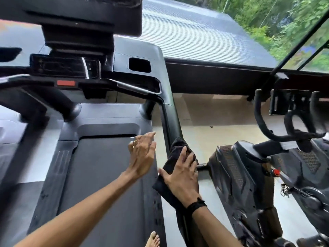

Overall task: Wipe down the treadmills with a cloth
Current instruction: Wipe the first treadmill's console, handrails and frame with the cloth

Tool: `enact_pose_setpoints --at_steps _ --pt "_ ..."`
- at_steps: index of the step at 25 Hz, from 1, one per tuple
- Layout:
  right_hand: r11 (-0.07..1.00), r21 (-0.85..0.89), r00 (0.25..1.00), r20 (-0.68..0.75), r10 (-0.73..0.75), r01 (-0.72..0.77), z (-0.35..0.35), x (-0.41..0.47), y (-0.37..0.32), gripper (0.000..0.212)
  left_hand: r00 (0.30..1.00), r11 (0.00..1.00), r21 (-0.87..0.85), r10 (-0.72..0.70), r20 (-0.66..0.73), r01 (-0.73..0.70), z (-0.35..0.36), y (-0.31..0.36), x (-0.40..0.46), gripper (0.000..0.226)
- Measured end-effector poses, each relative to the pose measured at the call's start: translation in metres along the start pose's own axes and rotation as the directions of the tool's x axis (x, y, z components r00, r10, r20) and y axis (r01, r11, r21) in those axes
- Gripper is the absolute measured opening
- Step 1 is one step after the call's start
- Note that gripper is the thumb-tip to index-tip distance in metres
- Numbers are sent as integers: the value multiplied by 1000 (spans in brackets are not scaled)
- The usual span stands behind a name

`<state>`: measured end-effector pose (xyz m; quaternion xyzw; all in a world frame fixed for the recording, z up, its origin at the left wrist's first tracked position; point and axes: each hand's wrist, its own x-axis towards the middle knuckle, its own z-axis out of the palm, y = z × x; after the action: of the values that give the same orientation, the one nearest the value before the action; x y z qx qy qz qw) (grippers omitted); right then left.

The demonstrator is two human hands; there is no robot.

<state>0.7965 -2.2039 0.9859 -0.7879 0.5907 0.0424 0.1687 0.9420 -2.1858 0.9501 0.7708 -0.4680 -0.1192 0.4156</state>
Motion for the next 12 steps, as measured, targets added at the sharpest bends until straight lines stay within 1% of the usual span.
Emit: enact_pose_setpoints --at_steps 2,4,6,9,12 --pt "997 -78 998 -63 -2 -3 7 15 -11 116 999 995 99 -22 -46 27 -10 -12 23 50" --pt "999 -46 997 -81 -4 1 7 42 -15 115 999 986 170 2 -41 5 -15 -8 47 52" --pt "1000 -20 998 -67 -12 11 0 66 -24 113 998 975 221 42 -50 -30 -18 -5 63 54" --pt "999 23 996 -83 -22 24 -7 99 -34 112 996 962 273 41 -80 -18 -31 -7 85 57" --pt "997 67 996 -83 -26 32 -14 128 -45 110 996 953 303 42 -81 -16 -40 -10 99 58"
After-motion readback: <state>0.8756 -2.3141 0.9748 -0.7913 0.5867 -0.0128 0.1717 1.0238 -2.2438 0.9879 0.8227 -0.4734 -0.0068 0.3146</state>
